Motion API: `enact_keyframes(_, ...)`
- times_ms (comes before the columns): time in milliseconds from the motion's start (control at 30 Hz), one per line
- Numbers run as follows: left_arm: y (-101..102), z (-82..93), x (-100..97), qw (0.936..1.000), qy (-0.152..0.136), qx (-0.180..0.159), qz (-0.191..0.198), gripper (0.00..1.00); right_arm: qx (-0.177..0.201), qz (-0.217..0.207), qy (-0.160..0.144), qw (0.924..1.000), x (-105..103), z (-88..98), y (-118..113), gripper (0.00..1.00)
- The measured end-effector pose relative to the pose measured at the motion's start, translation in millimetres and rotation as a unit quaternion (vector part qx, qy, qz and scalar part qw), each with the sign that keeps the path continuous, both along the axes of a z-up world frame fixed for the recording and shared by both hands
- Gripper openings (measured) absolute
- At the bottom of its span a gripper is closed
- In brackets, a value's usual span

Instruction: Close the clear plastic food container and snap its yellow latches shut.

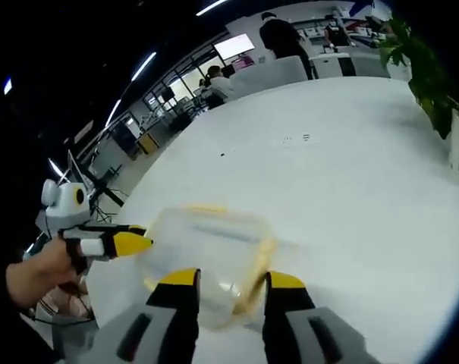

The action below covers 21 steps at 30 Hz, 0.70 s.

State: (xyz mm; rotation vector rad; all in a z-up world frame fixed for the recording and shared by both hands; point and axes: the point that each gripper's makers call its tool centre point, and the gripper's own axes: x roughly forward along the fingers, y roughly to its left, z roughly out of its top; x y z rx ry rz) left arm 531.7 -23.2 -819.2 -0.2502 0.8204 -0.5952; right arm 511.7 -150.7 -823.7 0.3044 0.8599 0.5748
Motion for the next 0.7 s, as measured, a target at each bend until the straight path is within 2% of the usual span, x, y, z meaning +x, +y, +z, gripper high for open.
enact_keyframes(700,19,2.4,43.9,0.9994,-0.009,0.007,0.032,0.25,0.008,0.003,-0.012,0.9999,51,-0.7,17,0.30)
